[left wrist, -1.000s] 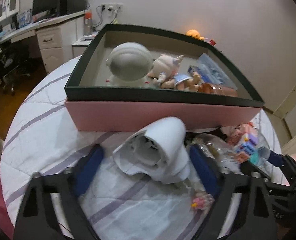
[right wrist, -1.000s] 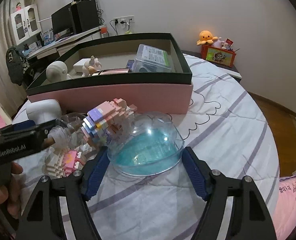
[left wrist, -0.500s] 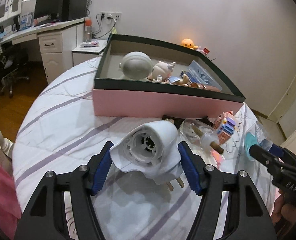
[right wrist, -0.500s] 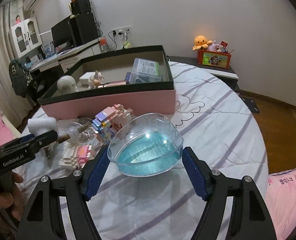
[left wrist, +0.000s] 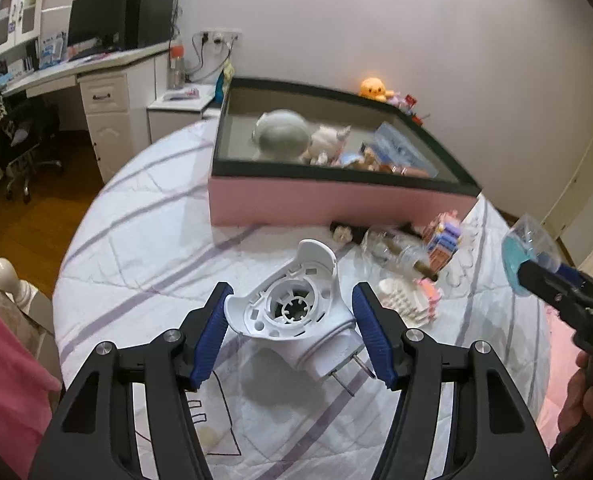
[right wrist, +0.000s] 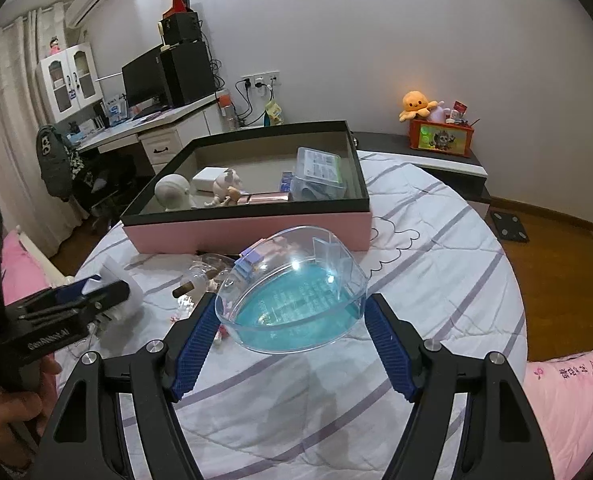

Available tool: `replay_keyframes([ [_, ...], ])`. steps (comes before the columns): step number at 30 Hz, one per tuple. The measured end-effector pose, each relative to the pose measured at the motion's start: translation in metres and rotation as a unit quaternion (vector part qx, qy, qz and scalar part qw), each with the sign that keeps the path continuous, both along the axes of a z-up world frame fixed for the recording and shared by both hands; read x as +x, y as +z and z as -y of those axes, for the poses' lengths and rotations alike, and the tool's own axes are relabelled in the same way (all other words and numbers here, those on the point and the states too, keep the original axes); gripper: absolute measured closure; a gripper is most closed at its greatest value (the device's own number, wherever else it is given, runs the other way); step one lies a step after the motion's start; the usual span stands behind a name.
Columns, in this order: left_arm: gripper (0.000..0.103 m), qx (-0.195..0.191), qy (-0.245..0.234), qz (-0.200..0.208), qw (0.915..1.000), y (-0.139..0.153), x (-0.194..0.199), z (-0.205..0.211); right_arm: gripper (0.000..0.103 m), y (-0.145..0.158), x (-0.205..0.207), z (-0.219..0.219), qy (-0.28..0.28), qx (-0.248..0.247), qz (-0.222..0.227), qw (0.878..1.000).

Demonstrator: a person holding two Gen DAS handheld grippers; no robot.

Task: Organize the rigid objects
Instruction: 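Carry the hair dryer and blue dome into the pink box and release both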

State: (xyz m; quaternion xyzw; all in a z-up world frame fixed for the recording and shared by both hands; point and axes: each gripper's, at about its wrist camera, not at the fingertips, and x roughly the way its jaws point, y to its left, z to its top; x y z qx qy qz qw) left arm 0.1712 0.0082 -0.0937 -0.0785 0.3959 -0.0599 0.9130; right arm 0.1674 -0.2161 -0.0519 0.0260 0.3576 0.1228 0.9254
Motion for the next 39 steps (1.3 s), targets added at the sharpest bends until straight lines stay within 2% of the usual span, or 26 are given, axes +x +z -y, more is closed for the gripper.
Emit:
replay_keyframes([
  [2, 0.031, 0.004, 0.000, -0.011, 0.9999, -0.007, 0.005, 0.001, 0.028, -0.001, 0.001, 0.000, 0.001, 0.001, -0.003, 1.000],
  [3, 0.031, 0.002, -0.001, -0.014, 0.9999, -0.009, 0.007, 0.002, 0.028, -0.002, 0.001, 0.000, 0.001, 0.000, -0.004, 1.000],
  [4, 0.031, 0.002, -0.006, -0.019, 0.9998, -0.013, 0.010, 0.003, 0.028, -0.004, 0.001, -0.001, 0.002, 0.000, -0.005, 1.000],
  [7, 0.044, 0.000, -0.019, -0.030, 0.9994, -0.021, 0.012, 0.008, 0.028, -0.005, 0.000, -0.001, 0.003, -0.001, -0.008, 1.000],
  [11, 0.044, -0.014, -0.021, -0.020, 0.9995, -0.018, 0.007, 0.006, 0.028, -0.007, 0.000, 0.001, 0.002, -0.001, -0.010, 1.000],
  [20, 0.044, -0.006, -0.020, 0.025, 0.9995, 0.017, -0.009, 0.003, 0.028, 0.002, -0.003, -0.002, 0.007, 0.003, 0.001, 1.000],
  [27, 0.044, -0.002, -0.023, 0.061, 0.9979, 0.054, 0.000, -0.002, 0.028, 0.033, 0.009, -0.017, 0.025, -0.011, 0.032, 0.999],
  [34, 0.044, 0.007, -0.015, 0.104, 0.9944, 0.098, 0.041, -0.009, 0.028, 0.068, 0.049, -0.036, 0.041, -0.025, 0.062, 0.997],
  [39, 0.044, 0.002, -0.022, 0.101, 0.9946, 0.114, 0.099, -0.009, 0.028, 0.083, 0.102, -0.046, 0.049, -0.028, 0.059, 0.997],
])
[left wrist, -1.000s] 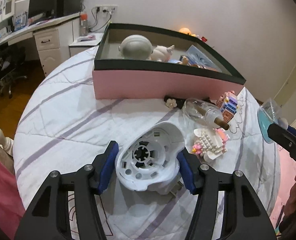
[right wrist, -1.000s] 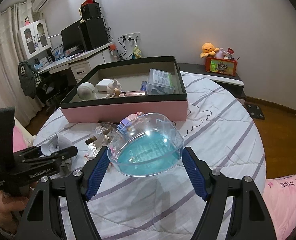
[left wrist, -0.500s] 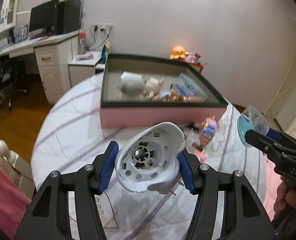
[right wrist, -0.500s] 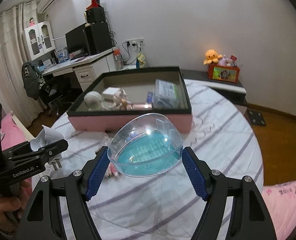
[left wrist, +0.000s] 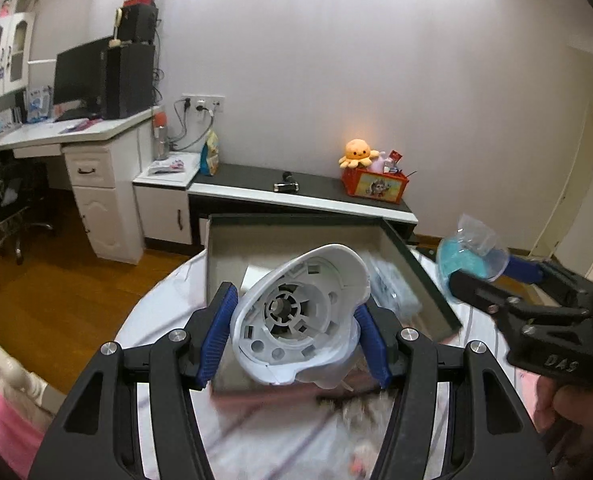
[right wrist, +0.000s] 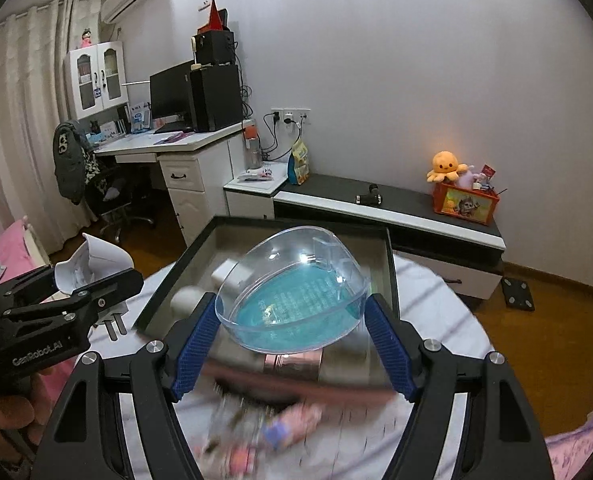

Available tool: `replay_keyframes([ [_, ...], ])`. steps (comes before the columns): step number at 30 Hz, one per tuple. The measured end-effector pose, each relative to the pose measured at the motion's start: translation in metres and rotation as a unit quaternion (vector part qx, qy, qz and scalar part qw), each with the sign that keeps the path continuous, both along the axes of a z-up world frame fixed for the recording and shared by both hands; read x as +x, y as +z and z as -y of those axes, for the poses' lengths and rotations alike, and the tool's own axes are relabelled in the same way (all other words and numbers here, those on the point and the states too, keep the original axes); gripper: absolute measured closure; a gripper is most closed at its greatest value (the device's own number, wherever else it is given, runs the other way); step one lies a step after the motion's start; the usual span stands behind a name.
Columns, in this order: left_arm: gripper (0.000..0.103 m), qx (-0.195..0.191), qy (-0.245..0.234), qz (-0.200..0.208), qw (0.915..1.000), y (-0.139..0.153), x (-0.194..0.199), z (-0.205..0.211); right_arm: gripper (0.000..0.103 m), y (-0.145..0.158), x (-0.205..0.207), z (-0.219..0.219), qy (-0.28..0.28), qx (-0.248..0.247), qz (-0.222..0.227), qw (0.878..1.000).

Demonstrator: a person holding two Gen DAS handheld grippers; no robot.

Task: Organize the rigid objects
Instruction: 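Carry the hair dryer and blue dome into the pink box and release both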

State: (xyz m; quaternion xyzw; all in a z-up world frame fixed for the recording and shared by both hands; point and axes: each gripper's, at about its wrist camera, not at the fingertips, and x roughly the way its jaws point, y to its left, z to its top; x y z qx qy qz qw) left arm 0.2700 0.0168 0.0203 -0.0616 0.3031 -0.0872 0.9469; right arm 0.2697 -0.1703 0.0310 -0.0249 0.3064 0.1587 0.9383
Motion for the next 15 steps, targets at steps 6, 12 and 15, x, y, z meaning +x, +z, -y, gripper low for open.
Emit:
replay_keyframes([
  [6, 0.044, -0.002, 0.008, -0.035, 0.9993, -0.019, 0.068, 0.005, 0.028, -0.020, 0.066, -0.007, -0.002, 0.006, -0.049, 0.999],
  [12, 0.044, 0.001, 0.006, -0.058, 0.9983, -0.036, 0.091, 0.011, 0.028, -0.047, 0.092, -0.002, -0.003, 0.013, -0.085, 0.996],
  [15, 0.044, 0.010, 0.008, -0.072, 0.9973, -0.045, 0.098, 0.014, 0.027, -0.057, 0.096, -0.001, -0.001, 0.013, -0.097, 0.995],
])
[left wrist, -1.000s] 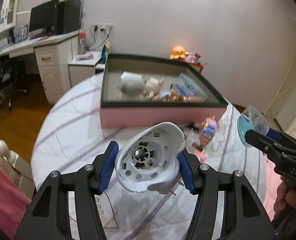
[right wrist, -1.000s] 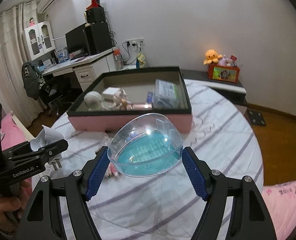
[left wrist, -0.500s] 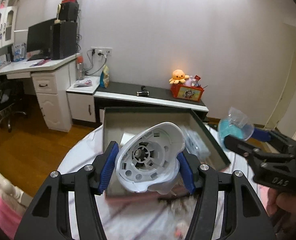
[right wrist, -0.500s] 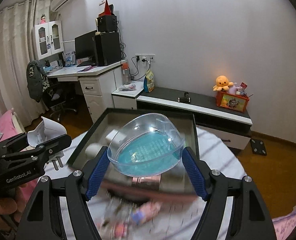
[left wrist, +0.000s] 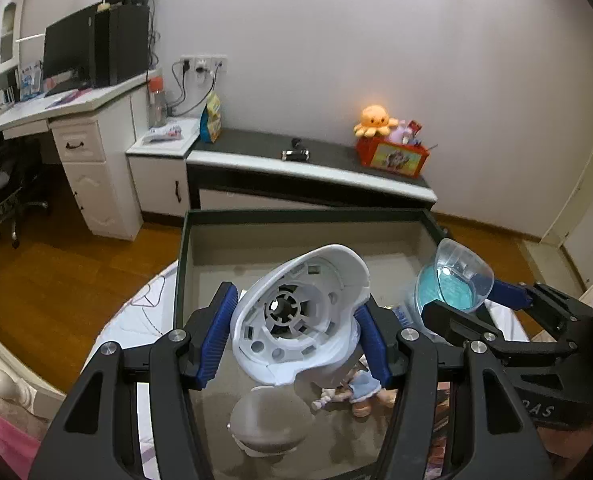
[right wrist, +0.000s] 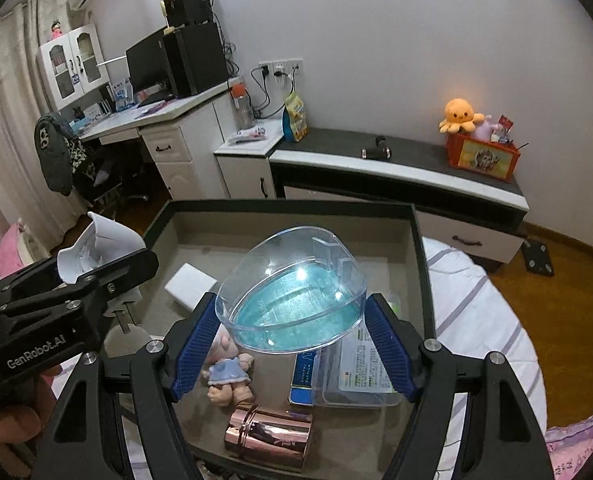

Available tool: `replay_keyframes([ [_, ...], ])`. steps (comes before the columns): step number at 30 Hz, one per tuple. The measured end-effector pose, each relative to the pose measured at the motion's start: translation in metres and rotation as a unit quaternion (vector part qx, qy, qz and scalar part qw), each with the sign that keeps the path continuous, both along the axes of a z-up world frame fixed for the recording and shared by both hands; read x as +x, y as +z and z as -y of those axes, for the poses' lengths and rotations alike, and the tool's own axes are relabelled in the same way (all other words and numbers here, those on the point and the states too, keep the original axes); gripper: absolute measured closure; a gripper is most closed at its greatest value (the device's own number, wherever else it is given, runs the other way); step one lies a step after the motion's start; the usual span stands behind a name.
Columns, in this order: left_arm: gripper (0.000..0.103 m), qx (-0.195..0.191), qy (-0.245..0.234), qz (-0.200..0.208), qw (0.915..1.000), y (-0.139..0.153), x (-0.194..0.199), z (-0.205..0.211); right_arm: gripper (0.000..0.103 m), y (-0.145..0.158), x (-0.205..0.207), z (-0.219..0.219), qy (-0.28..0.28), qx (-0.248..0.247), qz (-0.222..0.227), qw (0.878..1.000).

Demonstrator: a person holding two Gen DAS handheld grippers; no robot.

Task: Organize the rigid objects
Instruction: 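Carry the hair dryer and blue dome into the pink box and release both, then withdraw both tools from the box back toward the block figures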

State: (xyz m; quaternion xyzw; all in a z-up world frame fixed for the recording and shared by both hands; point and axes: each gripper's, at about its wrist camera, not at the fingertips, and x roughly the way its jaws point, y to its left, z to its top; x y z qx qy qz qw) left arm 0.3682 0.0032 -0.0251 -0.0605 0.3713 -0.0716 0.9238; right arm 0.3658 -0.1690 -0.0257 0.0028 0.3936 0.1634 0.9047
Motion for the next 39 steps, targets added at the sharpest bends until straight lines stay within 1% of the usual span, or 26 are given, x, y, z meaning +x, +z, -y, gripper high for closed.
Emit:
replay_keyframes([
  [1, 0.038, 0.006, 0.004, -0.005, 1.0000, -0.002, 0.002, 0.001, 0.027, -0.003, 0.001, 0.000, 0.000, -0.001, -0.003, 1.000],
  [2, 0.028, 0.010, 0.007, -0.010, 0.9999, -0.004, 0.003, 0.001, 0.024, -0.004, 0.002, 0.000, 0.000, -0.001, -0.005, 1.000],
  [3, 0.025, 0.012, 0.011, -0.010, 0.9998, -0.005, 0.003, 0.000, 0.022, -0.006, 0.002, 0.001, 0.001, -0.001, -0.008, 1.000],
  [5, 0.016, 0.010, 0.017, -0.005, 0.9998, -0.005, -0.002, -0.003, 0.018, -0.008, 0.002, 0.005, -0.004, 0.007, -0.014, 1.000],
  [8, 0.007, 0.007, 0.023, 0.010, 0.9997, 0.001, -0.014, -0.010, 0.016, -0.008, -0.002, 0.012, -0.021, 0.011, -0.018, 1.000],
  [11, 0.002, 0.009, 0.029, 0.033, 0.9990, 0.010, -0.036, -0.015, 0.015, -0.004, -0.010, 0.019, -0.039, 0.021, -0.016, 0.999],
  [12, 0.001, 0.007, 0.030, 0.041, 0.9987, 0.014, -0.044, -0.017, 0.013, -0.002, -0.015, 0.022, -0.043, 0.028, -0.012, 0.999],
  [13, 0.001, 0.007, 0.030, 0.049, 0.9983, 0.018, -0.054, -0.018, 0.000, 0.000, -0.021, 0.023, -0.047, 0.035, -0.008, 0.998],
  [14, 0.000, 0.007, 0.029, 0.057, 0.9979, 0.021, -0.065, -0.019, 0.000, 0.004, -0.030, 0.026, -0.050, 0.045, 0.000, 0.998],
  [19, 0.000, 0.000, 0.026, 0.083, 0.9962, 0.032, -0.110, -0.020, 0.000, 0.018, -0.068, 0.025, -0.043, 0.062, 0.029, 0.997],
  [26, 0.000, -0.005, 0.028, 0.101, 0.9945, 0.040, -0.168, -0.020, 0.000, 0.036, -0.125, 0.022, -0.045, 0.063, 0.067, 0.995],
  [31, 0.000, -0.003, 0.032, 0.104, 0.9941, 0.040, -0.202, -0.019, 0.000, 0.039, -0.160, 0.018, -0.045, 0.054, 0.089, 0.994],
  [35, 0.000, -0.005, 0.037, 0.107, 0.9935, 0.039, -0.221, -0.019, 0.000, 0.039, -0.181, 0.019, -0.044, 0.058, 0.092, 0.993],
  [39, 0.000, -0.005, 0.042, 0.109, 0.9932, 0.038, -0.239, -0.019, 0.000, 0.034, -0.207, 0.020, -0.047, 0.050, 0.097, 0.993],
])
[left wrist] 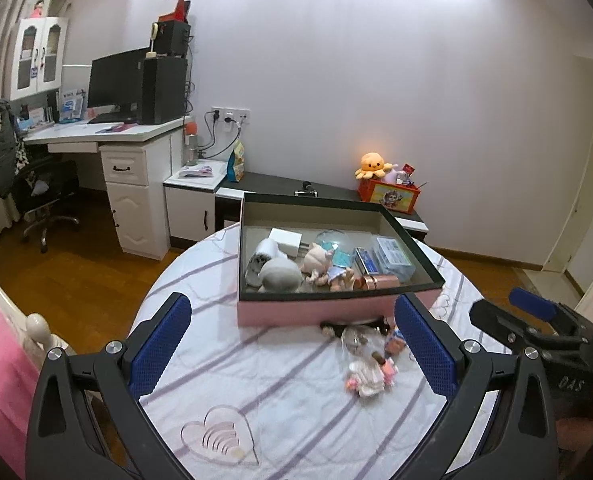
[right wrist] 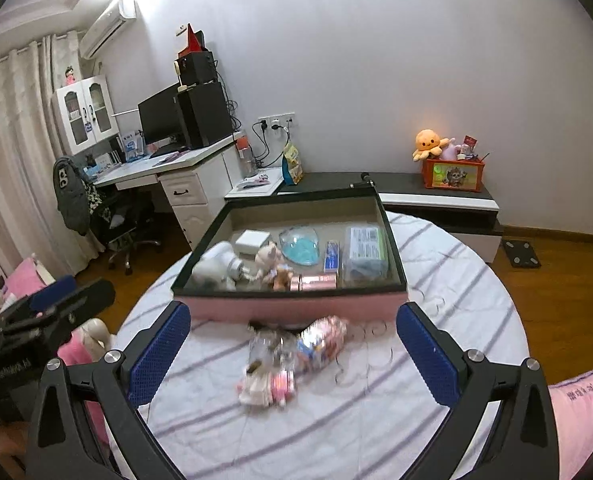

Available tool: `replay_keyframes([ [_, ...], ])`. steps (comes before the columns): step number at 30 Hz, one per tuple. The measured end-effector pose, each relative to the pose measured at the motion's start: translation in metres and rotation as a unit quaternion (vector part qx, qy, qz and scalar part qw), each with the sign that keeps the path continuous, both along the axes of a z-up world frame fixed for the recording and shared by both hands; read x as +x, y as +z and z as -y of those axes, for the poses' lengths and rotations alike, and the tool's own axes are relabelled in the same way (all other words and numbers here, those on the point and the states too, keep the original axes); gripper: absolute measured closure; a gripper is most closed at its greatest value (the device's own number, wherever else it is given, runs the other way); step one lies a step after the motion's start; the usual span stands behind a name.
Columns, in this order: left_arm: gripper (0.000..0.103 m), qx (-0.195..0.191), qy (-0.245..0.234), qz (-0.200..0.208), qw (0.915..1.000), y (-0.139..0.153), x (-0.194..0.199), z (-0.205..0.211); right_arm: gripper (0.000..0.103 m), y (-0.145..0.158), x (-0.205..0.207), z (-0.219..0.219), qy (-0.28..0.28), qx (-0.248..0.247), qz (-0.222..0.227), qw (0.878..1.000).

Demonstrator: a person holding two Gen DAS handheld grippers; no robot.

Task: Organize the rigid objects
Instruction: 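Withdraw both tools from the box back toward the block figures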

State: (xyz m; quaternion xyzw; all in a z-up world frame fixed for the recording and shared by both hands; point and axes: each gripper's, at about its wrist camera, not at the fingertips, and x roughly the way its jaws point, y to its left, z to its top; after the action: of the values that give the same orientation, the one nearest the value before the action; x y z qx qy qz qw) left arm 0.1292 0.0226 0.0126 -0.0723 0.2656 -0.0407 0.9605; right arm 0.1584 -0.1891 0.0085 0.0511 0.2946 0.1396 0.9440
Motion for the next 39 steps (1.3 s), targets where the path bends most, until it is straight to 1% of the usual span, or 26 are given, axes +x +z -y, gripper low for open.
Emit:
replay_keyframes([
  [8, 0.000, 0.000, 0.000, -0.009, 1.0000, -0.016, -0.029, 0.006, 0.000, -0.014, -0.046, 0.009, -0.016, 0.009, 0.005, 1.000],
  [13, 0.000, 0.004, -0.001, -0.018, 0.9998, -0.025, -0.040, 0.010, 0.000, -0.023, -0.058, 0.009, -0.015, 0.005, 0.000, 1.000],
  [21, 0.000, 0.006, 0.001, -0.021, 0.9998, -0.030, -0.049, 0.008, 0.000, -0.027, -0.062, 0.004, -0.011, 0.003, -0.004, 1.000],
  [31, 0.000, 0.007, -0.006, -0.036, 0.9993, -0.039, -0.043, 0.013, 0.000, -0.031, -0.059, 0.007, -0.012, 0.000, -0.013, 1.000],
  [39, 0.000, 0.008, -0.014, -0.054, 0.9984, -0.052, -0.035, 0.022, 0.000, -0.038, -0.054, 0.019, -0.026, 0.000, -0.025, 0.999],
])
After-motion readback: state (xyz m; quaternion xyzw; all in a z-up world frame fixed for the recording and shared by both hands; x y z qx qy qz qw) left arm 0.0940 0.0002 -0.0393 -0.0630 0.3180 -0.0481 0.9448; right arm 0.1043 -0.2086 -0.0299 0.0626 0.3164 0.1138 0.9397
